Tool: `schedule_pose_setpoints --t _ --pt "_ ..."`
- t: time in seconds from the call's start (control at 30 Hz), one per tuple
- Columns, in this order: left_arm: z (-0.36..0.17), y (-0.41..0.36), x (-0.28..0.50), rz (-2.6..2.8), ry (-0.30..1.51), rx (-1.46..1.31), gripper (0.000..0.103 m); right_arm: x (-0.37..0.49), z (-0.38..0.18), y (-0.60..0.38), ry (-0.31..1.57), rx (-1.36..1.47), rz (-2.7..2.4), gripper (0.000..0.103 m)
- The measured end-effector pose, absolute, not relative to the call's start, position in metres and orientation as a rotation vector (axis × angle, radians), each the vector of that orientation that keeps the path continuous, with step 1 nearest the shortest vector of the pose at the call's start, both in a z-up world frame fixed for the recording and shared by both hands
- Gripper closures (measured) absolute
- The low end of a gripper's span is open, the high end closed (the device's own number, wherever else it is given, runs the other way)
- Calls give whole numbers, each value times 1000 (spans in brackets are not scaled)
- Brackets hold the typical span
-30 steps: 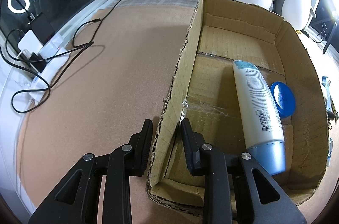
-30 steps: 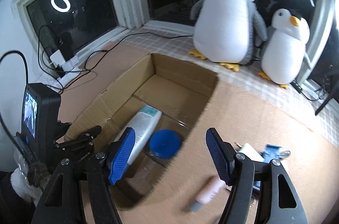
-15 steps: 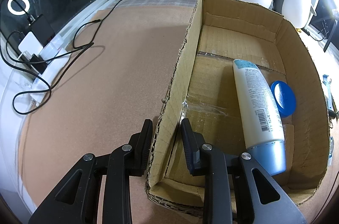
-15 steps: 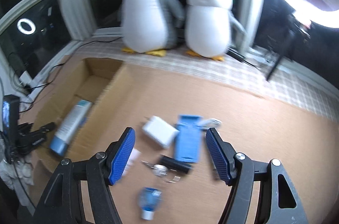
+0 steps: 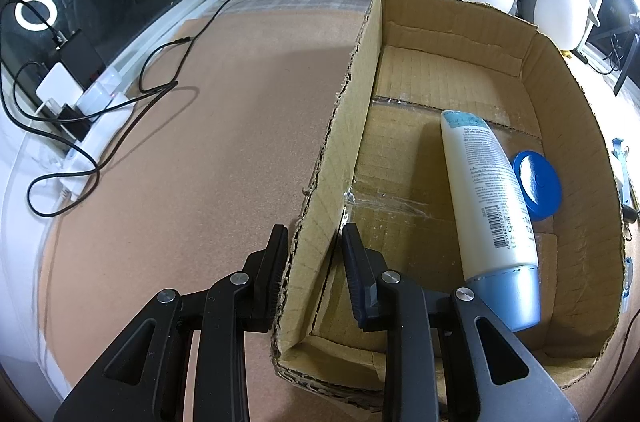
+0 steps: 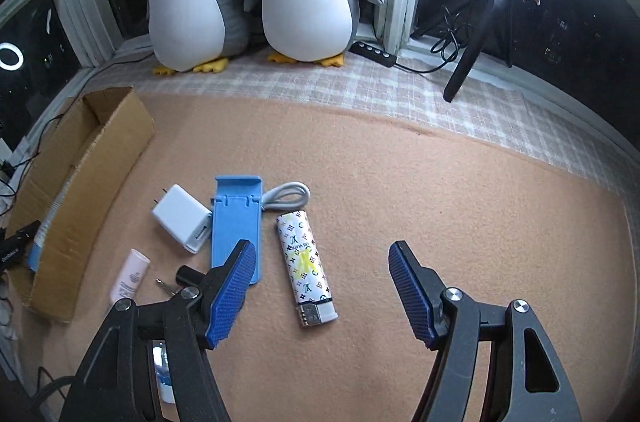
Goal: Organize rigid objects
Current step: 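Return the right tool and grasp the patterned lighter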
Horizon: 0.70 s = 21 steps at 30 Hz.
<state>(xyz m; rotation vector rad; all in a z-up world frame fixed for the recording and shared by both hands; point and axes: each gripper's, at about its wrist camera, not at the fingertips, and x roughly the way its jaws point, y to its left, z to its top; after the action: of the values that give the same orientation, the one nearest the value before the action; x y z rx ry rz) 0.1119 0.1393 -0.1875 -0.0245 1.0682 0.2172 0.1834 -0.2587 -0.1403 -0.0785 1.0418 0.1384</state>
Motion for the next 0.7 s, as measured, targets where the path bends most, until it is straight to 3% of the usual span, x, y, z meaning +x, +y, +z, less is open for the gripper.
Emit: schedule_pose_setpoints --t 0.7 --pt "-187 139 112 222 1070 -21 77 198 -177 -253 1120 -135 145 49"
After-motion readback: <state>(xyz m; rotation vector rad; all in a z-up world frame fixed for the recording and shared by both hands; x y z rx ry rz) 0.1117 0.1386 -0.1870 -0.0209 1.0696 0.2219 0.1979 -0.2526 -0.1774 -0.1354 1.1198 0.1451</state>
